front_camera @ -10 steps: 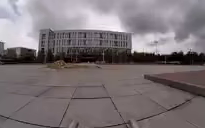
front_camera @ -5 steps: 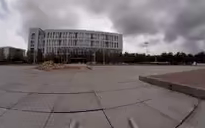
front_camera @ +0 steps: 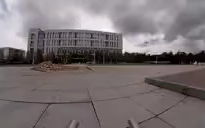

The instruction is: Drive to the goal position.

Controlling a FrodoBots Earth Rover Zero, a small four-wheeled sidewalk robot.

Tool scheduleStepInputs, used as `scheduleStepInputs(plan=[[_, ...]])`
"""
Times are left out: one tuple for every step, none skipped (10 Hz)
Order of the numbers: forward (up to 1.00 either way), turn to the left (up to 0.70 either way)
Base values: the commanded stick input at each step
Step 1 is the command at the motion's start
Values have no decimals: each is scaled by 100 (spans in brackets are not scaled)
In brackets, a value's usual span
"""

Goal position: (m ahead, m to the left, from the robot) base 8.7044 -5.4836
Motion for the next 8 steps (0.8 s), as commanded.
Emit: scheduleStepInputs(plan=[[100, 0], [100, 0], [100, -1], [100, -12], [100, -28], [100, -40], [100, -40], [100, -40]])
